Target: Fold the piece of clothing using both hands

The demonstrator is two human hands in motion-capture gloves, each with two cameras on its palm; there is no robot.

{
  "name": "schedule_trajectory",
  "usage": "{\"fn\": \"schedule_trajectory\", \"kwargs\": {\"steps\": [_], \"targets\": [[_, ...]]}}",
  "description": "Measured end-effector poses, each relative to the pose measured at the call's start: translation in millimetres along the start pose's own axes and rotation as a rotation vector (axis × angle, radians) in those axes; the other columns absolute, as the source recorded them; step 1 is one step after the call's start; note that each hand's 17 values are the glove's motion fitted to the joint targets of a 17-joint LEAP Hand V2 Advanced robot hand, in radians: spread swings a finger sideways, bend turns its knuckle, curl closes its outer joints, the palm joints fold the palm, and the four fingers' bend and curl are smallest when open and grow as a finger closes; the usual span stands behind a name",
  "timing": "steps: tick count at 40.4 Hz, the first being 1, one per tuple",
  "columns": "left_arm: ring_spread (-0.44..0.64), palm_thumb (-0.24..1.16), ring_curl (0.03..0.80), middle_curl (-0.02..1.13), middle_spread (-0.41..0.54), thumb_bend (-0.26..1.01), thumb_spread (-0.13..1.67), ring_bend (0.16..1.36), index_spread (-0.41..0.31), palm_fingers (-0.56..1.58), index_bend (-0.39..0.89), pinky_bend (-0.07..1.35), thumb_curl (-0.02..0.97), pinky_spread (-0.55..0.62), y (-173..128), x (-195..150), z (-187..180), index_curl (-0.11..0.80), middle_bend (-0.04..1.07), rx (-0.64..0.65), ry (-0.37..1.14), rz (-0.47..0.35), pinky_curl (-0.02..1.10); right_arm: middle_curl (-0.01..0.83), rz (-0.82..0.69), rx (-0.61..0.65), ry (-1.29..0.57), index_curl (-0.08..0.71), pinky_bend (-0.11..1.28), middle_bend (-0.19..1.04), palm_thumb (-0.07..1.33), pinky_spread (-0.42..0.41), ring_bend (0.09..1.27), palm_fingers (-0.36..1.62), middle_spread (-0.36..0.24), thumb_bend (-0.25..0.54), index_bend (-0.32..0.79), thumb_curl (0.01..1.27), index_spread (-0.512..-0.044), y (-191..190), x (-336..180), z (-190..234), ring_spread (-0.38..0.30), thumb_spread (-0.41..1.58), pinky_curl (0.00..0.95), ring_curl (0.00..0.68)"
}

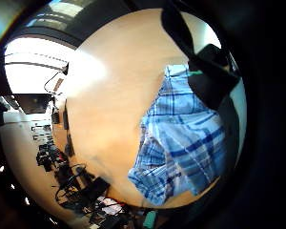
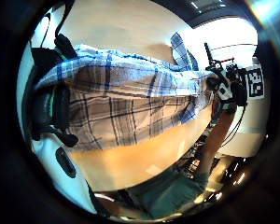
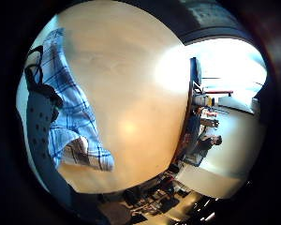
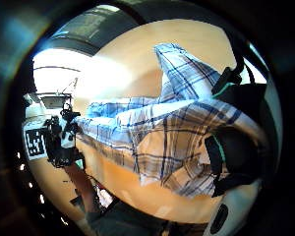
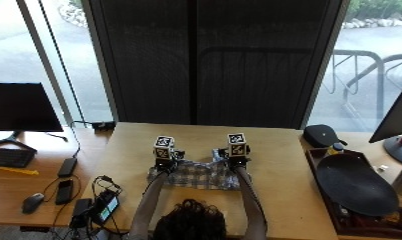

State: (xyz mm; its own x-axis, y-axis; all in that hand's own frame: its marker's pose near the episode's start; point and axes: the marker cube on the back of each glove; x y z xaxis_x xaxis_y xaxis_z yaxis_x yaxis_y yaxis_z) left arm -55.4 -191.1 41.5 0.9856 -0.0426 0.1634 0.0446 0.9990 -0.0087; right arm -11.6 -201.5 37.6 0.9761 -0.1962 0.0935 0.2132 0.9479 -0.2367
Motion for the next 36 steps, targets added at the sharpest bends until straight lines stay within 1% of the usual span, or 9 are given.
{"fn": "schedule_trajectory", "kwargs": {"steps": [2,6,11,18,24,27,28,33,36], "targets": [[-0.26,0.82,0.413,0.52,-0.257,0.04,1.35,0.52,-0.245,1.08,0.17,0.14,0.332,-0.05,3,-1,10,0.424,0.41,-0.034,0.000,-0.011,0.32,0.492,0.104,0.050,0.091,0.331,0.55,0.51,0.95,-0.312,0.73,1.27,-0.250,-0.009,0.14,0.34,-0.325,-7,11,7,-0.246,1.19,0.376,0.453],[-0.26,0.82,0.414,0.52,-0.259,0.03,1.35,0.51,-0.248,1.08,0.17,0.14,0.331,-0.03,8,5,26,0.429,0.41,-0.095,0.049,-0.003,0.32,0.492,0.089,0.129,0.100,0.333,0.55,0.50,0.95,-0.297,0.71,1.26,-0.248,-0.010,0.14,0.34,-0.324,-21,12,18,-0.248,1.19,0.377,0.451],[-0.25,0.82,0.416,0.53,-0.264,0.02,1.35,0.50,-0.250,1.06,0.18,0.12,0.330,0.00,-10,8,42,0.438,0.44,0.024,0.068,0.001,0.30,0.500,0.195,0.168,0.169,0.343,0.53,0.51,0.94,-0.261,0.66,1.22,-0.248,-0.014,0.16,0.34,-0.326,-24,20,27,-0.249,1.19,0.372,0.444],[-0.21,0.84,0.421,0.54,-0.250,0.01,1.35,0.47,-0.235,0.97,0.16,0.12,0.333,0.07,-4,11,50,0.443,0.45,-0.011,0.123,-0.019,0.27,0.503,0.212,0.236,0.165,0.347,0.50,0.49,0.94,-0.220,0.62,1.18,-0.251,-0.010,0.14,0.33,-0.327,-25,22,34,-0.255,1.20,0.367,0.440],[-0.17,0.84,0.427,0.55,-0.221,0.00,1.35,0.46,-0.200,0.83,0.10,0.18,0.332,0.11,-2,3,36,0.417,0.43,0.073,0.109,-0.039,0.28,0.479,0.261,0.306,0.171,0.345,0.50,0.40,0.94,-0.174,0.54,1.03,-0.253,-0.012,0.13,0.34,-0.325,-14,32,27,-0.251,1.21,0.365,0.425],[-0.07,0.80,0.440,0.53,-0.153,-0.02,1.33,0.45,-0.166,0.59,0.07,0.27,0.330,0.15,-6,-8,21,0.396,0.30,0.200,0.043,-0.062,0.32,0.448,0.264,0.359,0.161,0.345,0.51,0.27,0.94,-0.101,0.51,0.75,-0.245,-0.011,0.10,0.35,-0.330,-4,34,18,-0.231,1.21,0.388,0.432],[-0.05,0.80,0.441,0.53,-0.143,-0.02,1.33,0.45,-0.160,0.58,0.08,0.27,0.330,0.17,-3,-12,16,0.392,0.29,0.215,0.019,-0.067,0.33,0.445,0.262,0.375,0.155,0.351,0.53,0.24,0.94,-0.083,0.51,0.73,-0.239,-0.010,0.11,0.35,-0.330,1,35,13,-0.228,1.21,0.399,0.441],[0.04,0.77,0.412,0.48,-0.080,-0.02,1.31,0.47,-0.131,0.48,0.09,0.29,0.329,0.24,27,-31,-11,0.357,0.20,0.167,-0.127,-0.095,0.33,0.395,0.232,0.515,0.117,0.332,0.59,0.13,0.93,0.008,0.41,0.55,-0.181,-0.017,0.12,0.36,-0.338,18,37,-16,-0.171,1.21,0.396,0.403],[0.07,0.75,0.402,0.46,-0.062,-0.02,1.30,0.48,-0.122,0.48,0.11,0.27,0.328,0.27,29,-8,-26,0.347,0.20,0.273,-0.004,-0.020,0.32,0.371,0.249,0.514,0.064,0.322,0.62,0.12,0.90,0.045,0.39,0.51,-0.149,-0.026,0.13,0.36,-0.344,36,45,-16,-0.140,1.22,0.393,0.384]]}}
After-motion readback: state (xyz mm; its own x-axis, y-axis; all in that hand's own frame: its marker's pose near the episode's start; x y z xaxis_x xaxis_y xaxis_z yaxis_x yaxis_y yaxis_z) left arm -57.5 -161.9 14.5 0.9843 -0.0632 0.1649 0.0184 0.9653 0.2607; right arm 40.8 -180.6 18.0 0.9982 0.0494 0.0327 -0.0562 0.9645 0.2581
